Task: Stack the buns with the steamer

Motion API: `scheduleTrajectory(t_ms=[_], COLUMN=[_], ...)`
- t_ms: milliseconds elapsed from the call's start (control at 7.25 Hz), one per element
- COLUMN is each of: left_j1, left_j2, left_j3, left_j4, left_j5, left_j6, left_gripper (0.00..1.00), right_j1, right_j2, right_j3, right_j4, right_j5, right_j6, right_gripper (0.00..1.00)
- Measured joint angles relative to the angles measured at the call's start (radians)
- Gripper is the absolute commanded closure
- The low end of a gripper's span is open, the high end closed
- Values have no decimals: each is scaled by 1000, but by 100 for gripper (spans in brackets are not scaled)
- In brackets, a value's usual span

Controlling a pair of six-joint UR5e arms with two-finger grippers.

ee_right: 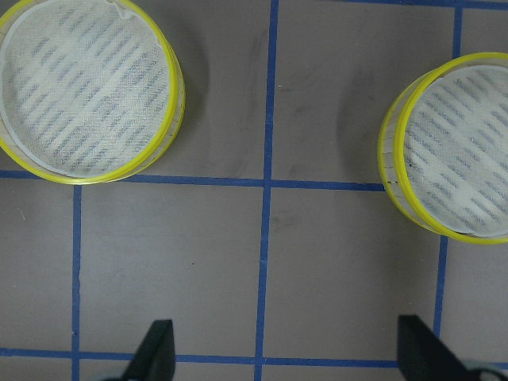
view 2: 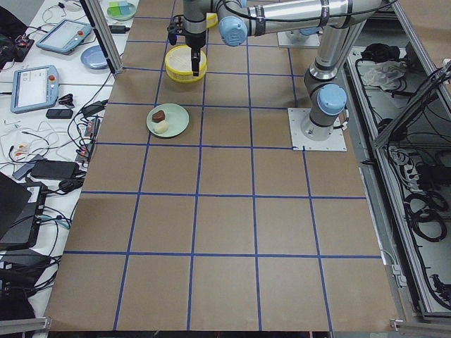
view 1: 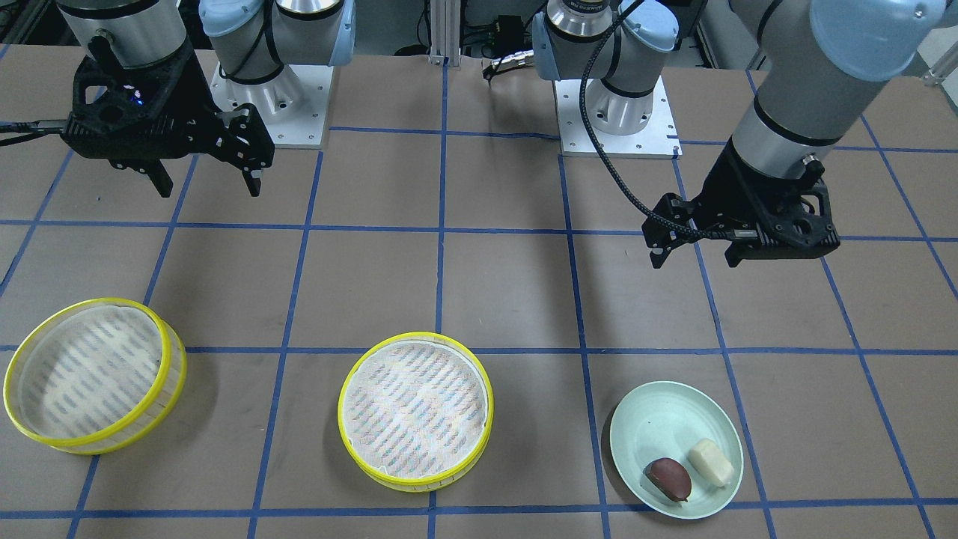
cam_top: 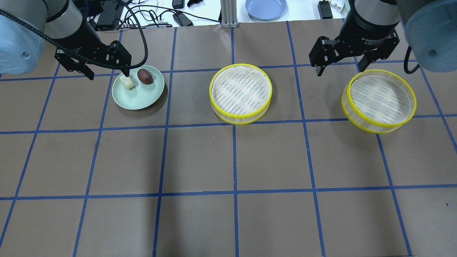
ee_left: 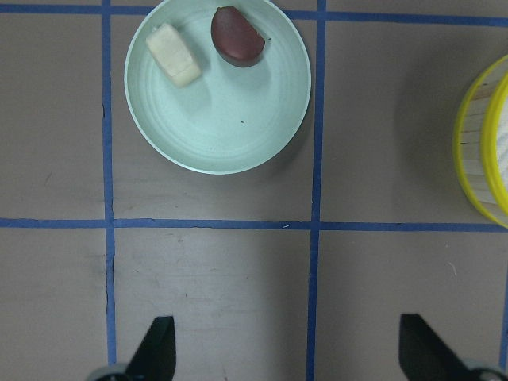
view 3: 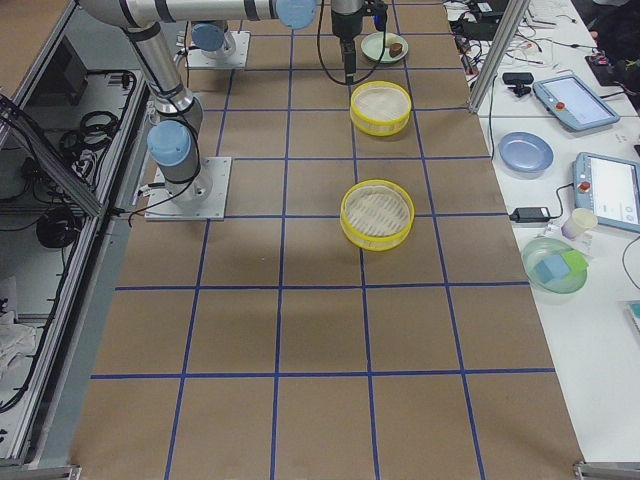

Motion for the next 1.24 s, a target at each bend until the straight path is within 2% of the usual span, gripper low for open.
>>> scheduleTrajectory(t_ms=[138, 414, 690, 966, 1241], left_j1=[22, 70, 109, 131, 135], left_j2=[-28, -134, -256, -360, -434], left_j3=[0, -1, 0, 12, 26], left_j4=[34, 190, 353, 467, 537], left_j5=[0, -1, -6, -15, -37], left_j6=[45, 104, 115, 66, -27], left_gripper=[0, 0, 0, 6, 10], right_j1=[-1, -38, -194, -362, -472], right_j2=[2, 30, 96, 207, 343], right_j3=[0, -3, -7, -10, -14], right_j4=[-3, -19, -62, -186, -331], right_j5=[-1, -7, -6, -35, -51], right_j6=[-2, -80, -270, -437, -531], right_gripper=[1, 1, 1, 1, 2])
